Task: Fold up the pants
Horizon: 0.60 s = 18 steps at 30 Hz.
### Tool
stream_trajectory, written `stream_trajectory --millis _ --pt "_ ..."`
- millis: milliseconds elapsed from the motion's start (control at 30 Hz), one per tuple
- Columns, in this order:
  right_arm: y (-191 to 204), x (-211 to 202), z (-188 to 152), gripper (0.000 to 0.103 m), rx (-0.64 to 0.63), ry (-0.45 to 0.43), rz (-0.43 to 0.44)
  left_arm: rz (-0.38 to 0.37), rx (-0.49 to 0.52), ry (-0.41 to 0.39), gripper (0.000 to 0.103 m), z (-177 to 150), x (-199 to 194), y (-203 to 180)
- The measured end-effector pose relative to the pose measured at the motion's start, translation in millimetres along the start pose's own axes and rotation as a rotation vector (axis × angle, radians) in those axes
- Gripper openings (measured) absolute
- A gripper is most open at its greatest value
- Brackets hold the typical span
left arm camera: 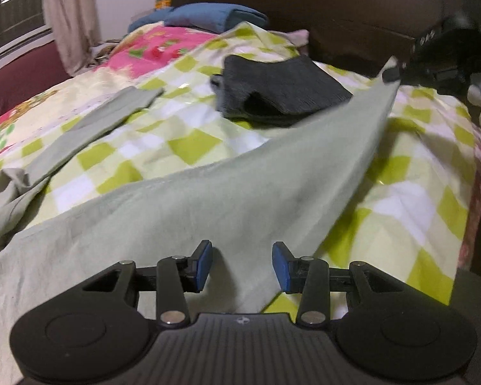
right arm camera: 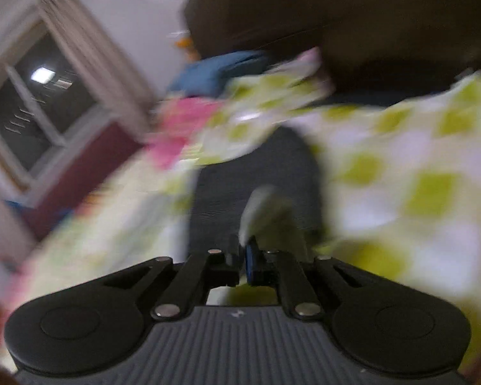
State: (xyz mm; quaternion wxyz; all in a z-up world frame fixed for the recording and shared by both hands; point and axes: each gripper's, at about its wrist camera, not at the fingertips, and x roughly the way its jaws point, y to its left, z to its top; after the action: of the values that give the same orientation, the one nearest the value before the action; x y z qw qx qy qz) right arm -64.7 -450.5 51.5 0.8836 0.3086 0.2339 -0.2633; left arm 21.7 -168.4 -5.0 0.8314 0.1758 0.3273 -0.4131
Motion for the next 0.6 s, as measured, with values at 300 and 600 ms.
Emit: stream_trajectory --millis 300,600 --pt "-1.1 10.3 -24.1 0.028 -0.125 0.022 -0.189 0.072 -0.011 0.013 0.060 -15.8 -26.8 22.6" --pt "77.5 9.3 -34.2 0.035 -0.264 0.101 0.051 0.155 -0.139 0.059 0.064 -57.4 -64.9 88.5"
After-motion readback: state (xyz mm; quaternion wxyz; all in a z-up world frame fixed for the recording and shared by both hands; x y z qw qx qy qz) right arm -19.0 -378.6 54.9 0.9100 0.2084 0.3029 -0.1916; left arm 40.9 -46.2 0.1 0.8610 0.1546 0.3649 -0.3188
